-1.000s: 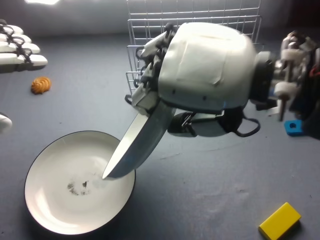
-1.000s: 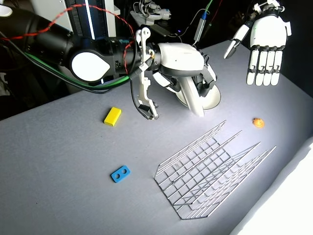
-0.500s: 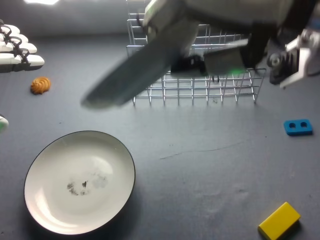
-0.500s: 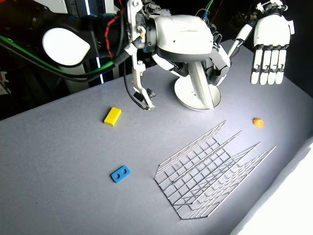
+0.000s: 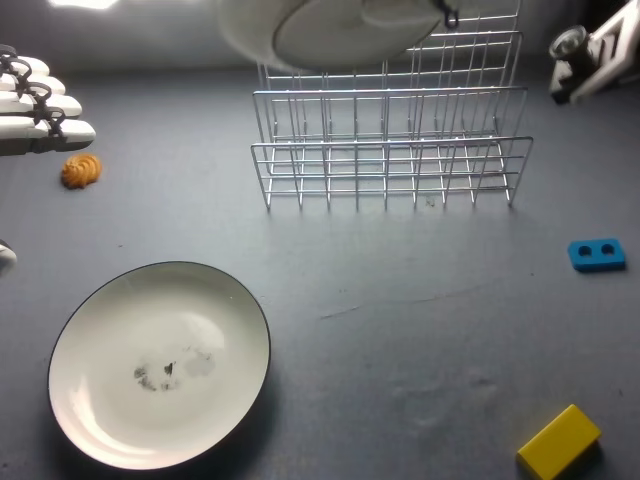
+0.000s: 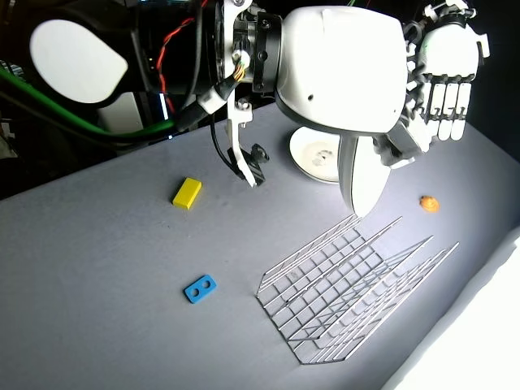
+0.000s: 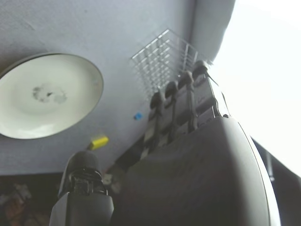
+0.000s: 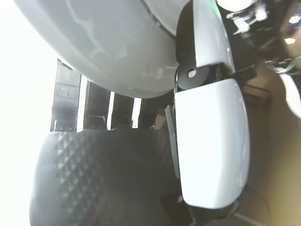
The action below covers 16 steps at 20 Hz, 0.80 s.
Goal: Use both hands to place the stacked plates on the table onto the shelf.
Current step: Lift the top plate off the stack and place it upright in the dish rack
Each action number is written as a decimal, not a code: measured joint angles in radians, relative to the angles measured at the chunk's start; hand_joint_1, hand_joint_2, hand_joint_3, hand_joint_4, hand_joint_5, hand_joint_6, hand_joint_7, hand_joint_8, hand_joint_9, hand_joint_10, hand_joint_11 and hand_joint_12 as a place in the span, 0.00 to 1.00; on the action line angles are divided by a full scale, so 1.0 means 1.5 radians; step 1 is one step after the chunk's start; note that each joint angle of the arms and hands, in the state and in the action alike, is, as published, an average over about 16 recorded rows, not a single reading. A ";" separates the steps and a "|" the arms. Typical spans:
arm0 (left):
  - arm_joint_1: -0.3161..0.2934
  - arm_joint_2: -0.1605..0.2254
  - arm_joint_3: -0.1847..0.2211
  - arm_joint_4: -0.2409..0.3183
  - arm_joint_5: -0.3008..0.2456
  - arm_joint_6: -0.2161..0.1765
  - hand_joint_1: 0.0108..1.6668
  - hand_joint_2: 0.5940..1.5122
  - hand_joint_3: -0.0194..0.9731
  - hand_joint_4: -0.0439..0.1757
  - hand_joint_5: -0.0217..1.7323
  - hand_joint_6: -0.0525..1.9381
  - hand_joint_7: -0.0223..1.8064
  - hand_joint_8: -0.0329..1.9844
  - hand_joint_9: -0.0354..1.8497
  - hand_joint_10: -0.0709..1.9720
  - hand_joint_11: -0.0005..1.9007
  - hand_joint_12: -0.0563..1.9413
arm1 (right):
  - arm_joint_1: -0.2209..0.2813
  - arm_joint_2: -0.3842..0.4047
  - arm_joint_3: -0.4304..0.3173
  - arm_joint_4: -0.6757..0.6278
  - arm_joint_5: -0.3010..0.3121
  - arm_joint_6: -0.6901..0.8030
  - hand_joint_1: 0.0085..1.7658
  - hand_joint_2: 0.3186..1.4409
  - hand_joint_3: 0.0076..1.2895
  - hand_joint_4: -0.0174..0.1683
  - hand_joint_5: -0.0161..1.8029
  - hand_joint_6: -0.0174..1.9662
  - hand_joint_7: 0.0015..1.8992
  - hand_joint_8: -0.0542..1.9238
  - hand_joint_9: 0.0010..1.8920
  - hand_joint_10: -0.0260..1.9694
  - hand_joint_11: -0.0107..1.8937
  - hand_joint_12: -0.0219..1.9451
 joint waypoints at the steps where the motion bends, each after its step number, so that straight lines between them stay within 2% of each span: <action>1: 0.000 0.000 0.000 0.002 -0.002 0.000 0.01 0.64 0.04 0.23 0.05 0.04 0.05 0.02 0.03 0.04 0.01 0.03 | 0.005 -0.003 0.011 0.000 -0.008 0.015 0.68 0.58 0.01 0.26 0.54 0.49 0.56 0.45 0.63 0.02 0.39 0.50; 7: 0.001 -0.001 0.004 0.014 -0.008 0.000 0.01 0.64 0.04 0.23 0.05 0.04 0.05 0.01 0.04 0.04 0.01 0.03 | 0.022 -0.022 0.071 -0.032 -0.043 0.098 0.68 0.58 0.01 0.24 0.54 0.49 0.56 0.45 0.62 0.02 0.38 0.49; 16: 0.004 -0.002 0.009 0.030 -0.018 0.000 0.01 0.64 0.04 0.23 0.06 0.04 0.05 0.02 0.04 0.04 0.01 0.03 | 0.024 -0.051 0.140 -0.108 -0.075 0.195 0.68 0.58 0.01 0.24 0.54 0.50 0.56 0.45 0.62 0.02 0.38 0.49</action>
